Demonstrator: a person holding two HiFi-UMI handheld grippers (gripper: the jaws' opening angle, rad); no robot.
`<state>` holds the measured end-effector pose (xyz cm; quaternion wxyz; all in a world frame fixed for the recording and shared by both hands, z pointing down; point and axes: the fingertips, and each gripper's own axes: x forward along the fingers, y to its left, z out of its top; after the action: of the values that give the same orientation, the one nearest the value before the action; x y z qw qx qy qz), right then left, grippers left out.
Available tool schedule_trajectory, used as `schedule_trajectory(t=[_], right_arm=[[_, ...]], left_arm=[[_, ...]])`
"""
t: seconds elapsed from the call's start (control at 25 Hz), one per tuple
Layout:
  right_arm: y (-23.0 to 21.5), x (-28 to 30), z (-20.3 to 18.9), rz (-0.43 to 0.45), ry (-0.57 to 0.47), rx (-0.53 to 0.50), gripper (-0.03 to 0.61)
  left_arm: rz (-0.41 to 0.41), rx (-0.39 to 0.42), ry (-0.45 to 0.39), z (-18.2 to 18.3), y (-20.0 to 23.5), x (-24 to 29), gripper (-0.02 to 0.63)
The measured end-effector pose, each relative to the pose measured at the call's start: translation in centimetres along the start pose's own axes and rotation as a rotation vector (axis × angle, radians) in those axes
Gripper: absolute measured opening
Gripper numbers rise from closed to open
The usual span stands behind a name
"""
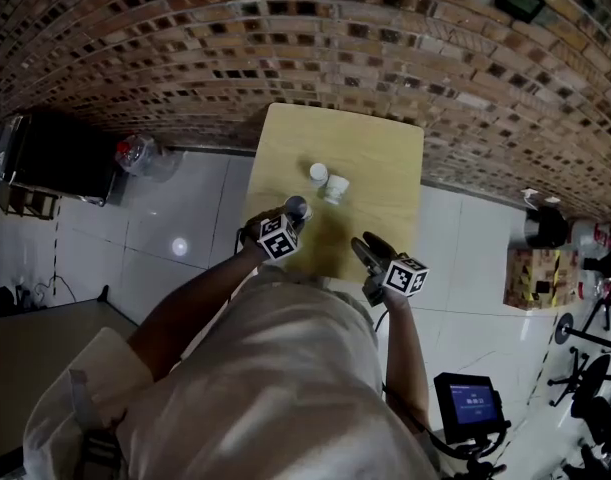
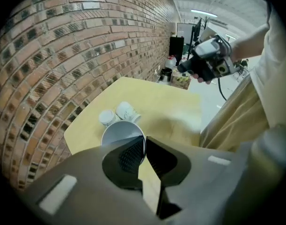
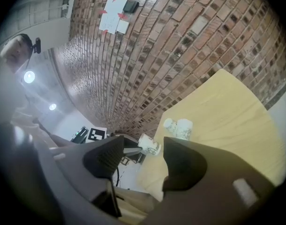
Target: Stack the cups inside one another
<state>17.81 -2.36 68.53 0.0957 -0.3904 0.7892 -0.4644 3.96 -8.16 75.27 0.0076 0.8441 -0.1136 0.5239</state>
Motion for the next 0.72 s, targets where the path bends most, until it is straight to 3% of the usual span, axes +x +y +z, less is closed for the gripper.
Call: schedule_trajectory(t=[0.2, 0.72], right_arm=[[-0.7, -0.6, -0.7, -0.032, 0.013, -0.025, 0.247], [-1.3, -2.1, -0.9, -0.118, 0.027, -0.052, 0.229]], left_arm=[[0.039, 0.091, 0.067, -1.8, 0.2, 2.5, 0.037], [0.039, 0.086, 0.075, -3.4, -0.5, 5.4, 0.037]])
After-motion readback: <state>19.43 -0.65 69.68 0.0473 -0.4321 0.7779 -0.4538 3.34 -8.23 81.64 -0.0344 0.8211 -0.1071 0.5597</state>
